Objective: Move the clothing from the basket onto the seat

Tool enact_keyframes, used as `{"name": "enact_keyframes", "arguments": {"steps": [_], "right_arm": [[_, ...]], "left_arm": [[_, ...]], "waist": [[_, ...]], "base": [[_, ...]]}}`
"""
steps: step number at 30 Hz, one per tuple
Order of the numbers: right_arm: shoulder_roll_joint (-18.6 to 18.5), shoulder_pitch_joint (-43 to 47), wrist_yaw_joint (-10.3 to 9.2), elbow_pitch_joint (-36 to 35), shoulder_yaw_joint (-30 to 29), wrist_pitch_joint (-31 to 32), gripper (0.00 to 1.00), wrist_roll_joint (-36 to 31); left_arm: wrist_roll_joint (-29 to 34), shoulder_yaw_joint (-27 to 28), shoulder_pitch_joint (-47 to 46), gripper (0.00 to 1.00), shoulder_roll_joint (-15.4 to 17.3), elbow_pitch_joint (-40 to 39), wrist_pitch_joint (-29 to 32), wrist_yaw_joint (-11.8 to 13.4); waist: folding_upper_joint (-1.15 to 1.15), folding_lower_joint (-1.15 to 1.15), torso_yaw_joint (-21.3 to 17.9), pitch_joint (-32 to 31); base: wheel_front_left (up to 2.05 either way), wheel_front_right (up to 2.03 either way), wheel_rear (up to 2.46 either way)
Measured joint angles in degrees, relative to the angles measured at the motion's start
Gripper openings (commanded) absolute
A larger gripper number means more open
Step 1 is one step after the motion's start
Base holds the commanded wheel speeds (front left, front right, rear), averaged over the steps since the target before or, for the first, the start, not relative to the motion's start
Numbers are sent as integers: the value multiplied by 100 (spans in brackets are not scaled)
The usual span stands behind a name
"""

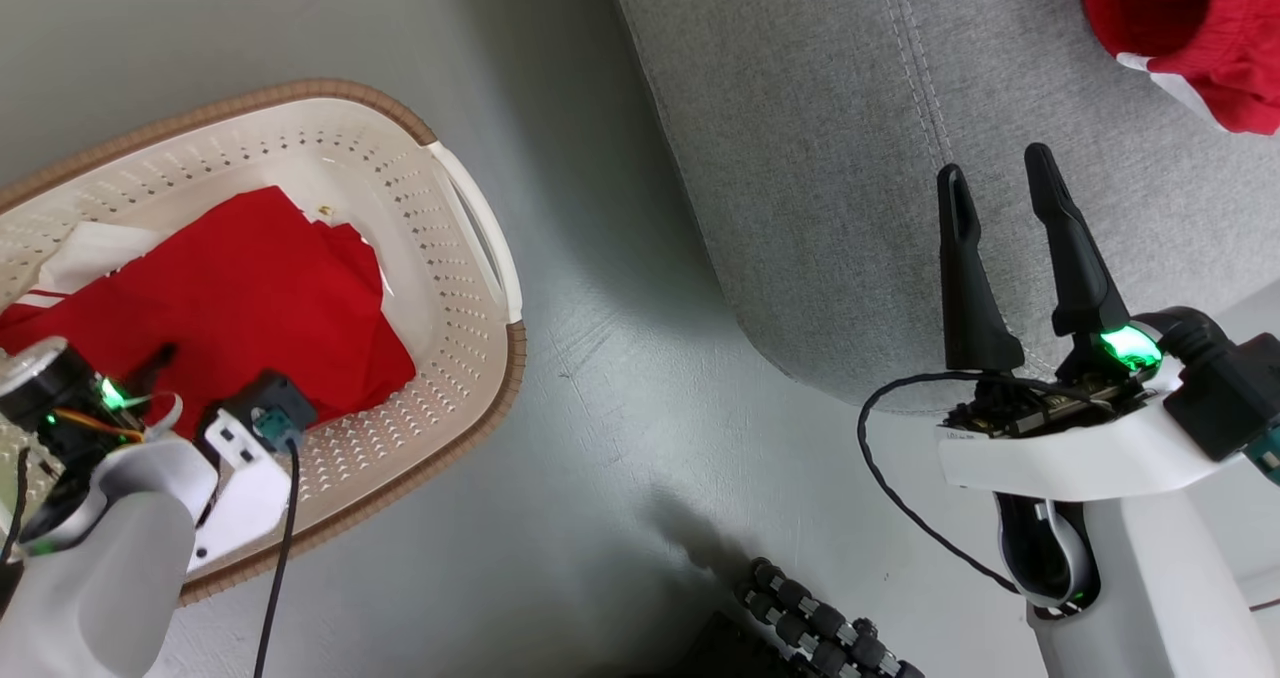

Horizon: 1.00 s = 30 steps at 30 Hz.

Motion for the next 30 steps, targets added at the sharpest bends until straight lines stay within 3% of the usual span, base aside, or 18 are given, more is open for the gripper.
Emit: {"name": "enact_keyframes", "arguments": {"steps": [15, 16, 17, 20, 30], "right_arm": [[1, -222, 0, -25, -83, -1, 100, 43], [1, -224, 0, -24, -80, -1, 100, 43], [1, -224, 0, -23, -80, -1, 100, 43], [1, -225, 0, -22, -80, -1, 100, 44], [1, -432, 0, -19, -9, -8, 100, 153]], "left_arm": [[63, 69, -391, 97, -308, 37, -51, 426], [48, 73, -391, 79, -313, 44, -76, 447], [36, 82, -391, 47, -312, 60, -89, 472], [33, 119, -391, 0, -315, 105, -102, 527], [-123, 214, -391, 0, -409, 105, -275, 759]], "waist": [[0, 0, 13, 214], [0, 0, 14, 217], [0, 0, 14, 218], [0, 0, 14, 219], [0, 0, -4, 170]], "base": [[0, 0, 0], [0, 0, 0], [0, 0, 0], [0, 0, 0], [0, 0, 0]]}}
